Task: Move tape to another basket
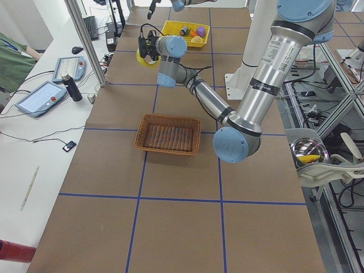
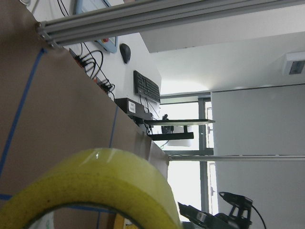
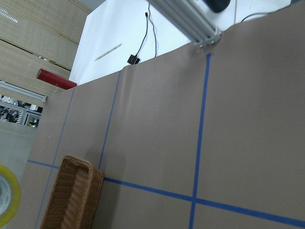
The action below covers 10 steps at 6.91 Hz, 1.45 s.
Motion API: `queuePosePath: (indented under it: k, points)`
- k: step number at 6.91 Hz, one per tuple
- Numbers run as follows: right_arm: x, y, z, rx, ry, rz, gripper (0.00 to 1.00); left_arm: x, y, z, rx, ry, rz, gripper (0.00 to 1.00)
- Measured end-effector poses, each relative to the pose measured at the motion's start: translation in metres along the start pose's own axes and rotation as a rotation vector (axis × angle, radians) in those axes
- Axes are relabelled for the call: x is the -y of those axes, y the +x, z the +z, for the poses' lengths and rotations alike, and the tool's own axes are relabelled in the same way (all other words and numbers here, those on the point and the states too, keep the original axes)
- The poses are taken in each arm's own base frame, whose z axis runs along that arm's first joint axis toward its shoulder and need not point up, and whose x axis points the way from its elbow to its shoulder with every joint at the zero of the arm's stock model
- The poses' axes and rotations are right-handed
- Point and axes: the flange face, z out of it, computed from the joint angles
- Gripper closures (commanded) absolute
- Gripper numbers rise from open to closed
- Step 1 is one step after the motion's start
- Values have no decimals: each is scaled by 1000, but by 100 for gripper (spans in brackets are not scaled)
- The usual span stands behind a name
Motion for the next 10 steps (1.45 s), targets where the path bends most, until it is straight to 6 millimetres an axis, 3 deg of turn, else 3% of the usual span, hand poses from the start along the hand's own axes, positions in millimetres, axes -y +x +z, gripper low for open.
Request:
queuePosePath:
  k: [2,4,6,8,10]
  points:
    - [19,43,-20,-178,100,-58,0,4,-21,-34,176,89,159,100]
    - [24,81,-42,-411,44,-275,0,14,-69,-50,357,92,312,100]
    - [8,113,-52,-522,-134,-370,0,18,-128,-57,567,20,421,100]
    - [-12,141,-48,-543,-375,-381,0,4,-163,-39,724,-144,368,100]
    - [-25,162,-48,-570,-556,-345,0,-28,-184,8,839,-316,294,100]
